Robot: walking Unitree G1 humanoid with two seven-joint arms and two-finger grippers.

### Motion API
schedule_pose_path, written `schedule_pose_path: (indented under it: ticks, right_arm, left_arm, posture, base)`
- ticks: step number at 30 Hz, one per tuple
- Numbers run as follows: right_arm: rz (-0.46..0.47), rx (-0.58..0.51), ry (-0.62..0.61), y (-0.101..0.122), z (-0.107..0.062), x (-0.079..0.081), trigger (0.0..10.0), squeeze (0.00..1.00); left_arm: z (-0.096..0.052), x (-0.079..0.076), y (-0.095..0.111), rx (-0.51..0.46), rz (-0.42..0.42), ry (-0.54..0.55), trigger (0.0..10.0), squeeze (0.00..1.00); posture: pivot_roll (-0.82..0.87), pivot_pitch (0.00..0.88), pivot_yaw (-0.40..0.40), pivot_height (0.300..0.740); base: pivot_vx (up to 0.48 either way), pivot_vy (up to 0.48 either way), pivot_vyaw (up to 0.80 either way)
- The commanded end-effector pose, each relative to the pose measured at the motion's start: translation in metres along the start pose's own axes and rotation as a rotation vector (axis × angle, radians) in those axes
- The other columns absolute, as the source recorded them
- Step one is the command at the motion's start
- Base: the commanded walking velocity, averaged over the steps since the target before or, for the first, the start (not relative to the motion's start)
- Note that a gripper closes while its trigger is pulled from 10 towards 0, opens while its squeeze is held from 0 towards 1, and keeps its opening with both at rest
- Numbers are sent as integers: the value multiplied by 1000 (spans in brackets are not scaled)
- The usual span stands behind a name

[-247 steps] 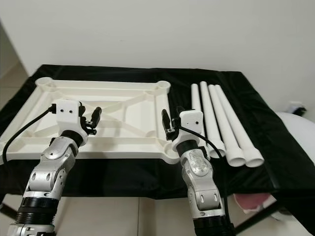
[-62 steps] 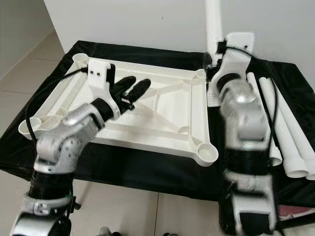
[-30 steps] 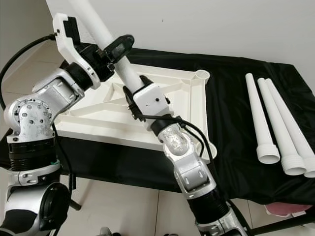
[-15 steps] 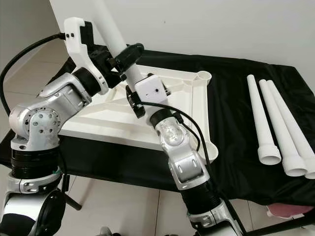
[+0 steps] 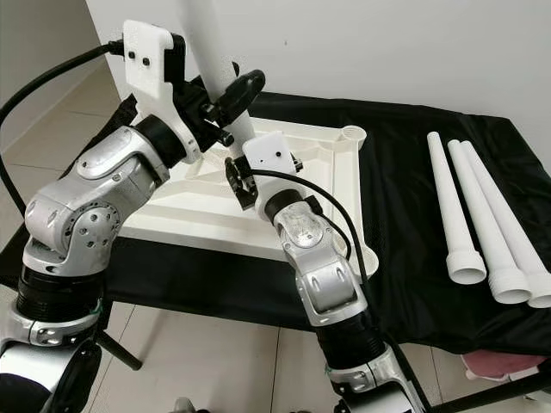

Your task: Building children table

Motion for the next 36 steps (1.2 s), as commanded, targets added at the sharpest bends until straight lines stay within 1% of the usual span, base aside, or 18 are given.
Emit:
schedule_pose_path:
  ticks: [1, 7, 8, 10, 11, 24, 25, 26, 27, 28, 29, 30, 31, 32, 33, 34, 35, 36]
  right_arm:
    - [-11, -38, 12, 11, 1, 2, 10000, 0]
    - [-34, -78, 27, 21, 0, 5, 10000, 0]
    - [-34, -77, 28, 21, -1, 6, 5020, 0]
    - [-34, -76, 29, 20, -1, 6, 5020, 0]
    - [-33, -70, 29, 19, -1, 6, 0, 0]
    - [-9, -43, 22, 13, -3, 6, 0, 0]
    - [-3, -40, 19, 12, -3, 6, 0, 0]
    - [1, -40, 15, 12, -3, 5, 0, 0]
    - [1, -40, 15, 12, -3, 5, 0, 0]
    - [7, -45, 9, 13, -4, 4, 0, 0]
    - [12, -50, 4, 14, -4, 3, 0, 0]
    - [14, -54, 1, 15, -5, 2, 0, 0]
    - [14, -54, 1, 15, -5, 2, 0, 0]
    - [16, -56, -4, 16, -5, 2, 0, 0]
    - [16, -56, -4, 16, -5, 2, 0, 0]
    - [16, -56, -8, 16, -5, 1, 0, 0]
    - [15, -52, -15, 15, -5, 0, 0, 0]
    - [15, -52, -15, 15, -5, 0, 0, 0]
  left_arm:
    - [-3, -25, 1, 8, 28, -224, 0, 0]
    - [-1, -21, -5, 21, 7, -199, 0, 0]
    - [-1, -20, -4, 16, -9, -195, 0, 0]
    - [0, -20, -3, 12, -19, -194, 0, 0]
    - [-1, -19, -3, 10, -20, -194, 0, 0]
    - [-1, -16, -4, 10, -25, -178, 0, 0]
    - [1, -13, -4, 8, -40, -163, 0, 0]
    - [2, -9, -5, 14, -45, -143, 10000, 0]
    - [2, -9, -5, 14, -45, -143, 10000, 0]
    - [2, -8, -6, 15, -76, -144, 10000, 0]
    - [1, -9, -7, 16, -118, -156, 10000, 1000]
    - [0, -10, -7, 11, -155, -171, 10000, 1000]
    - [0, -10, -7, 11, -155, -171, 10000, 1000]
    - [-1, -11, -5, 2, -187, -177, 10000, 1000]
    - [-1, -11, -5, 2, -187, -177, 10000, 1000]
    - [-2, -9, -1, -12, -243, -174, 10000, 1000]
    - [-3, -8, 6, -45, -305, -187, 10000, 0]
    - [-3, -8, 6, -45, -305, -187, 10000, 0]
  posture:
    - [-37, 45, 16, 740]
    - [-37, 48, 18, 740]
    - [-38, 49, 18, 740]
    - [-38, 50, 18, 740]
    - [-38, 51, 18, 740]
    - [-40, 58, 16, 740]
    - [-38, 58, 16, 740]
    - [-40, 59, 16, 740]
    - [-40, 59, 16, 740]
    - [-41, 60, 18, 740]
    - [-41, 61, 19, 740]
    - [-41, 61, 19, 740]
    - [-41, 61, 19, 740]
    - [-43, 63, 21, 740]
    - [-43, 63, 21, 740]
    - [-43, 63, 23, 740]
    - [-45, 63, 24, 740]
    - [-45, 63, 24, 740]
  base:
    - [0, 0, 0]
    - [0, 0, 0]
    - [0, 0, 0]
    - [0, 0, 0]
    - [0, 0, 0]
    - [0, 0, 0]
    - [0, 0, 0]
    - [0, 0, 0]
    - [0, 0, 0]
    - [0, 0, 0]
    - [0, 0, 0]
    - [0, 0, 0]
    - [0, 0, 0]
    - [0, 0, 0]
    - [0, 0, 0]
    - [0, 0, 0]
    - [0, 0, 0]
    - [0, 0, 0]
Point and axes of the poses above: a point about 5 cm out from each wrist's last joint towards the gripper, its own z axis pointing out of the wrist towards the gripper, its own y axis along the axis of the wrist's last joint, x = y × z, the point moved 4 cm from there along z, pointing out of the wrist towards the gripper, and after that the axes turned 8 degrees about -z, right-handed, at the moved point
